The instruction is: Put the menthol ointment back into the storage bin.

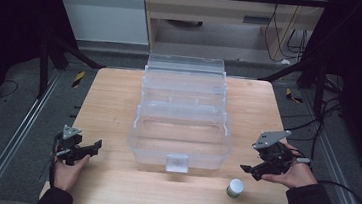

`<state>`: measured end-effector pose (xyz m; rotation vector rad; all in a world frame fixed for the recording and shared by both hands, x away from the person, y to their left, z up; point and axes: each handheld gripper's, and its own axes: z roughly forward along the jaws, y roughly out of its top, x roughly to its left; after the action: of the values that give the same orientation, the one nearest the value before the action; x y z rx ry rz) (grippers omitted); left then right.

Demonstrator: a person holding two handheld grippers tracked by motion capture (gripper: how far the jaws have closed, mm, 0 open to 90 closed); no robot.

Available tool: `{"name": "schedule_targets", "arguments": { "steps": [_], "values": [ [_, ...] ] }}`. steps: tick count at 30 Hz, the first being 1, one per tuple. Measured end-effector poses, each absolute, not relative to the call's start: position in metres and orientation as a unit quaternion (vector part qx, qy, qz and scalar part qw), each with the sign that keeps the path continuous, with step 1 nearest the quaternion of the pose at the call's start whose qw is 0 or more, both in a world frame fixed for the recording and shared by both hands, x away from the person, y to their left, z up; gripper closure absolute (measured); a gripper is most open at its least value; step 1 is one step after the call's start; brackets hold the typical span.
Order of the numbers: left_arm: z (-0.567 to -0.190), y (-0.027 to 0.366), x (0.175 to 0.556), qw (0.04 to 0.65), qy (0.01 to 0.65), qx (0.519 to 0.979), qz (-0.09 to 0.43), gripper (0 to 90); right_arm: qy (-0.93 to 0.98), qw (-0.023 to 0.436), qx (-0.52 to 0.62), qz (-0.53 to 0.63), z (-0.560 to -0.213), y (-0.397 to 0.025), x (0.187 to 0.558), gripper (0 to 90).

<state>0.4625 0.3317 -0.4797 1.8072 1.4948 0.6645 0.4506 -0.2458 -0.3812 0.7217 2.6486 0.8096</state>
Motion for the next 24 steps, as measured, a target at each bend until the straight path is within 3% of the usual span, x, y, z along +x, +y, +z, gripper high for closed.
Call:
{"name": "schedule_targets", "arguments": {
  "steps": [8, 24],
  "values": [
    [-0.48, 0.33, 0.463, 0.339, 0.571, 0.703, 0.255, 19.9, 0.945, 0.101, 0.2, 0.237, -0.384, -0.234, 0.446, 18.0],
    [-0.481, 0.329, 0.464, 0.33, 0.566, 0.712, 0.252, 19.9, 0.973, 0.055, 0.138, 0.177, -0.396, -0.215, 0.439, 28.3]
  ]
}}
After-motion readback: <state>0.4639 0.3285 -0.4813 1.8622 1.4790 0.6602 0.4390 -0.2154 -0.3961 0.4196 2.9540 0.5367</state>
